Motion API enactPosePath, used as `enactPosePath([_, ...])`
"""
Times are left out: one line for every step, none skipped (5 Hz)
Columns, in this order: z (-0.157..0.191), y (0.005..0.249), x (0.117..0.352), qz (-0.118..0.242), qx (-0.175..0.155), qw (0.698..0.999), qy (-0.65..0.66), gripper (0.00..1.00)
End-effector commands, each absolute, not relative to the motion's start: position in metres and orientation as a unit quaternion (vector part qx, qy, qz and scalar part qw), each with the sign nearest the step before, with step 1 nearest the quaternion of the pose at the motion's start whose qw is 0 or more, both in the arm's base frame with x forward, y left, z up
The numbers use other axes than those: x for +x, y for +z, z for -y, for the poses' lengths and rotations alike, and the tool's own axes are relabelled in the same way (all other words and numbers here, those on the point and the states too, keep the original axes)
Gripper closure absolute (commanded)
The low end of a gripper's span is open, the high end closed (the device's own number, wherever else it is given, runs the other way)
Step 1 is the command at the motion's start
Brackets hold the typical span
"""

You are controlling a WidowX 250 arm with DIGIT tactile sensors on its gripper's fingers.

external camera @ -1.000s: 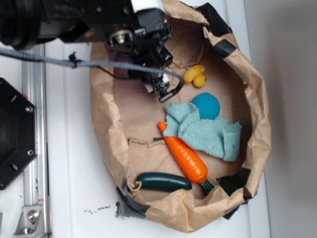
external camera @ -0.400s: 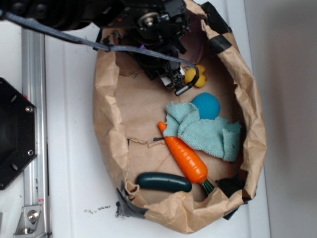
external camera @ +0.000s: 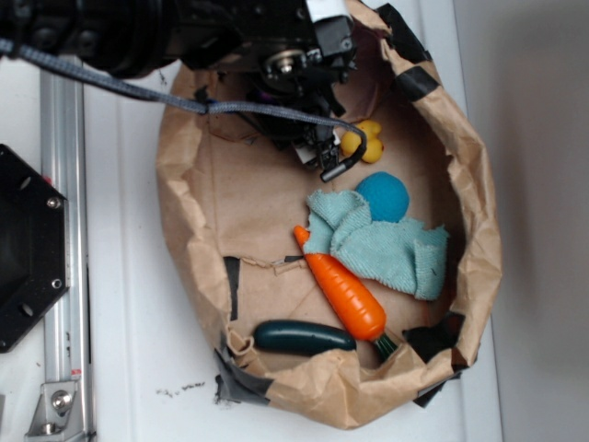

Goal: Grab the black box.

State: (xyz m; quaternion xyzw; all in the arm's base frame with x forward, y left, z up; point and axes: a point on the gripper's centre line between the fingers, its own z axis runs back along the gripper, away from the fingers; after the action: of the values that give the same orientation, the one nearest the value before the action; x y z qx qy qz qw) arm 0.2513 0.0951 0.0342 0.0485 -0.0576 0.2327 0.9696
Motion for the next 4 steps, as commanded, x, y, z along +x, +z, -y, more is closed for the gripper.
enactPosePath([-0.079,0.076,0.261,0.106,0.058,0.981,0.151,1.00])
enactPosePath([-0.060,0.105,0.279,0.141,0.051,0.988,0.039,1.00])
enactPosePath([-0.041,0.133,0.288,0.155,0.031,0.986,-0.050,1.00])
enactPosePath([-0.030,0.159,0.275,0.119,0.057,0.985,-0.108,1.00])
